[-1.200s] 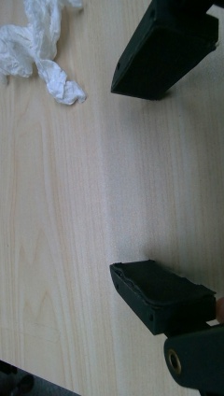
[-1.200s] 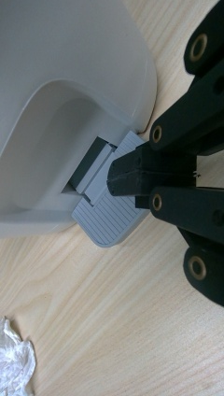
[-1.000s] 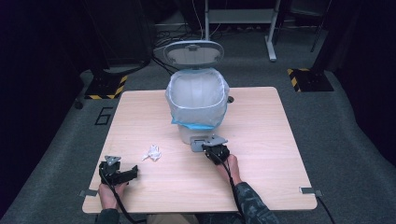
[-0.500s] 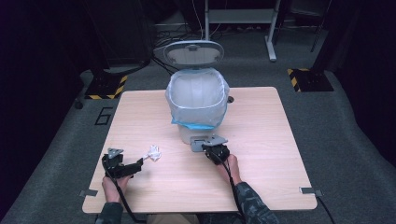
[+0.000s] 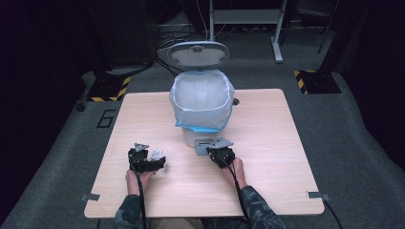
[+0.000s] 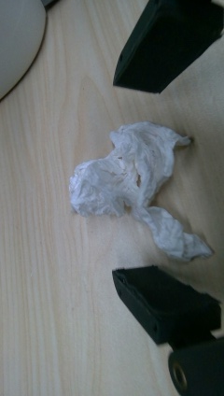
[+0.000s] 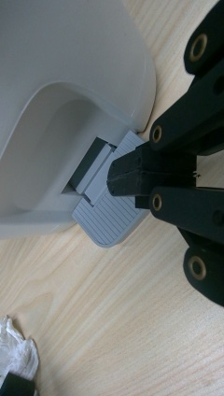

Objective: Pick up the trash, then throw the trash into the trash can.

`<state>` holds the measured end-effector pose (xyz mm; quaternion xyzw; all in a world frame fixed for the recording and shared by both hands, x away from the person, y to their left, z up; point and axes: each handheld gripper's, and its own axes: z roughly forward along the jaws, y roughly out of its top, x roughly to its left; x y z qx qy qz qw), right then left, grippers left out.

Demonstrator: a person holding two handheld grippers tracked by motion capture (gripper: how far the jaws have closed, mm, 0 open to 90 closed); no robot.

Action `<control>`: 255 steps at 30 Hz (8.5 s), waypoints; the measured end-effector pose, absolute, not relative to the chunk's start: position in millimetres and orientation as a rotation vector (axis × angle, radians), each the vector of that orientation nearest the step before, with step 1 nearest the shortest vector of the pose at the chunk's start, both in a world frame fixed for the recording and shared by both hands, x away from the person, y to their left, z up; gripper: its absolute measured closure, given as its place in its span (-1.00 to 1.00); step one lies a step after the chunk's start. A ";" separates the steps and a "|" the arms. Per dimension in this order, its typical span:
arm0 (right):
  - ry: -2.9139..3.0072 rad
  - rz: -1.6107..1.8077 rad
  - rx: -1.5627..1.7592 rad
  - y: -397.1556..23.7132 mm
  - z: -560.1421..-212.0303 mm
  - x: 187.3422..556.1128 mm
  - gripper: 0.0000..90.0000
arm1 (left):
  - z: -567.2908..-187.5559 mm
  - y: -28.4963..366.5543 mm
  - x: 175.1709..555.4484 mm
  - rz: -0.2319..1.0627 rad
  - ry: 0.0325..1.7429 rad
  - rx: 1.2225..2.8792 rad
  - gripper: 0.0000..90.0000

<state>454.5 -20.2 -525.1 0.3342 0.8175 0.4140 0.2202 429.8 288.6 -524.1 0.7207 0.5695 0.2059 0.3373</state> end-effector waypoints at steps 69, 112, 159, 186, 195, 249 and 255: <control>2.268 1.150 0.925 -21.7 -524.9 455.4 1.00 | -422.7 296.4 428.1 0.620 1.223 1.899 0.80; 2.268 1.155 0.928 -22.3 -524.8 456.2 1.00 | -336.8 268.6 452.6 0.697 1.043 1.951 0.80; 2.276 1.181 0.943 -23.3 -524.5 456.5 1.00 | -259.6 205.2 489.5 0.716 0.855 2.019 0.80; 2.279 1.179 0.944 -23.6 -523.9 455.6 1.00 | -257.0 163.9 513.2 0.649 0.812 2.121 0.80; 2.282 1.184 0.942 -23.5 -524.3 456.2 1.00 | -264.9 148.5 531.0 0.591 0.822 2.176 0.80; 2.282 1.183 0.941 -23.4 -524.2 456.1 1.00 | -276.1 128.9 549.3 0.471 0.934 2.248 -0.53; 2.275 1.179 0.952 -23.3 -524.4 456.4 1.00 | -275.0 147.0 531.6 0.479 0.919 2.195 -0.65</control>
